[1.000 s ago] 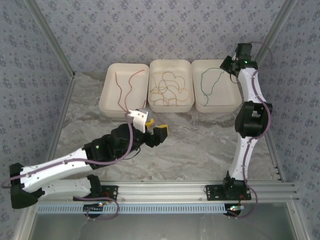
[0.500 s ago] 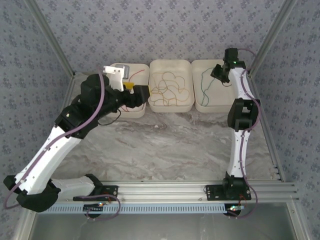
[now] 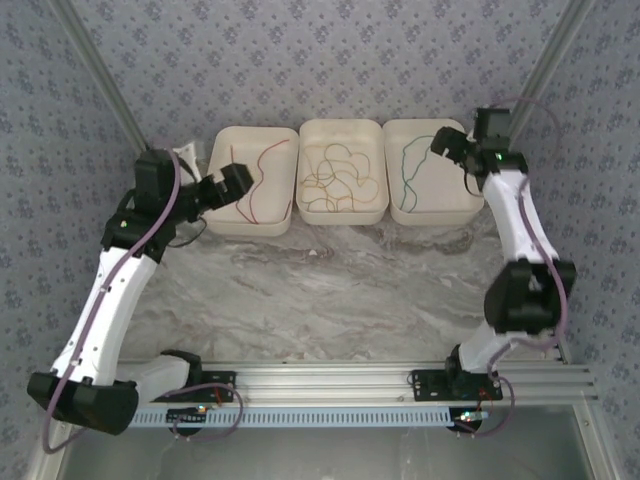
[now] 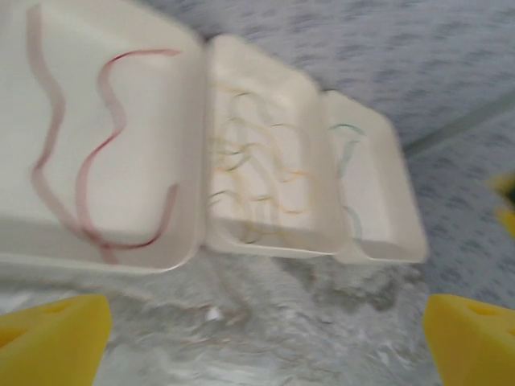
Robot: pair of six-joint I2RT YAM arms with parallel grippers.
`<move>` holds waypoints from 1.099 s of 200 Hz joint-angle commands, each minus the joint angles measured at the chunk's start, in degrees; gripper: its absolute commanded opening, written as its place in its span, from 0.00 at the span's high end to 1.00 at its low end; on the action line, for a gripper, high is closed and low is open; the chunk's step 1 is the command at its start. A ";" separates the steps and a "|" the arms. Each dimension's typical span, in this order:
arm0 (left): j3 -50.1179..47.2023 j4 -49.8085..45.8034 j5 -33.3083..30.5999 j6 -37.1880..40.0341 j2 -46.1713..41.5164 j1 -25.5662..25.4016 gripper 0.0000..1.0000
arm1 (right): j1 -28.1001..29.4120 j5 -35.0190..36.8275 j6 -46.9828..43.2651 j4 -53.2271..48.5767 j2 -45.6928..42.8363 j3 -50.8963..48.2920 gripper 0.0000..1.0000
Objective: Untangle the cables
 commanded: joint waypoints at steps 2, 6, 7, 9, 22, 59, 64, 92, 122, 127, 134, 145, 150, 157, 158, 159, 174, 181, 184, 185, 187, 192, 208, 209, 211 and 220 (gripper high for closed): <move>-7.29 1.06 -0.78 -2.02 -3.71 4.71 0.01 | 1.78 8.39 -0.34 8.60 -14.24 -15.25 0.01; -8.61 0.91 -2.82 -1.56 -4.15 5.05 0.01 | 2.74 10.52 -0.88 9.20 -17.07 -19.06 0.01; -8.87 0.83 -3.37 -1.40 -4.25 5.11 0.01 | 2.98 11.14 -1.04 9.38 -17.76 -19.78 0.01; -9.39 0.51 -4.91 -1.23 -4.44 5.23 0.01 | 3.37 12.23 -1.48 9.72 -19.22 -20.98 0.01; -12.27 -2.08 -15.61 -1.52 -5.65 5.27 0.01 | 7.99 20.92 -4.11 11.96 -28.30 -29.24 0.01; -25.65 1.14 -42.01 -5.68 -9.15 5.35 0.01 | 11.21 25.76 -5.02 15.82 -46.12 -45.94 0.01; -28.14 4.93 -41.33 -1.54 -9.73 5.36 0.01 | 10.47 23.16 -5.55 16.94 -47.47 -48.36 0.01; -40.73 24.72 -36.30 16.65 -13.36 4.49 0.01 | 10.77 18.78 -15.73 29.28 -50.45 -62.87 0.01; -49.07 42.54 -34.91 24.77 -12.30 4.57 0.01 | 10.18 20.04 -17.68 40.99 -46.56 -72.66 0.01; -49.38 44.07 -35.52 25.48 -11.75 4.56 0.01 | 10.04 19.96 -17.90 43.12 -45.48 -73.57 0.01; -49.92 46.83 -36.29 26.70 -10.42 4.65 0.01 | 9.91 20.07 -17.96 46.55 -43.56 -74.74 0.01; -50.65 51.21 -37.77 28.35 -7.45 4.65 0.01 | 8.87 19.14 -18.05 52.47 -39.32 -76.05 0.01; -50.83 53.35 -38.09 28.70 -5.95 4.72 0.01 | 8.25 18.46 -17.92 54.07 -36.93 -75.97 0.01; -51.32 56.83 -38.37 29.38 -3.49 4.82 0.01 | 7.74 17.89 -18.68 55.22 -34.07 -74.84 0.01; -51.36 57.36 -38.51 29.46 -3.22 4.82 0.01 | 7.68 17.82 -18.64 55.01 -33.77 -74.65 0.01; -51.42 57.84 -38.53 29.54 -2.78 4.83 0.01 | 7.61 17.74 -18.62 54.91 -33.45 -74.47 0.01; -52.60 65.58 -39.82 30.28 2.50 4.83 0.01 | 6.81 16.73 -18.99 62.61 -28.42 -74.72 0.01; -52.86 68.71 -40.97 30.36 5.37 4.83 0.01 | 5.99 15.64 -18.86 66.98 -25.59 -75.00 0.01; -52.99 69.78 -41.65 30.35 6.65 4.83 0.01 | 5.80 15.24 -19.49 68.31 -24.51 -74.93 0.01; -52.98 70.29 -41.86 30.33 7.04 4.83 0.01 | 5.70 15.05 -19.92 68.59 -24.20 -74.88 0.01; -53.02 71.09 -42.26 30.39 7.90 4.83 0.01 | 5.67 14.77 -20.24 69.04 -23.51 -74.66 0.01; -52.62 72.85 -43.22 31.06 9.71 4.93 0.01 | 5.52 14.48 -20.72 69.98 -21.95 -74.05 0.01; -51.19 75.60 -41.61 33.23 12.95 5.00 0.01 | 5.07 12.80 -22.08 74.25 -16.77 -72.52 0.01; -51.12 75.84 -41.58 33.36 13.22 5.00 0.01 | 4.99 12.64 -22.09 74.64 -16.42 -72.49 0.01; -51.02 76.19 -41.44 33.56 13.55 5.00 0.01 | 4.92 12.27 -22.24 75.41 -15.72 -72.37 0.01; -50.85 78.98 -41.26 34.08 15.69 5.32 0.01 | 4.68 11.15 -23.30 76.77 -13.00 -71.11 0.01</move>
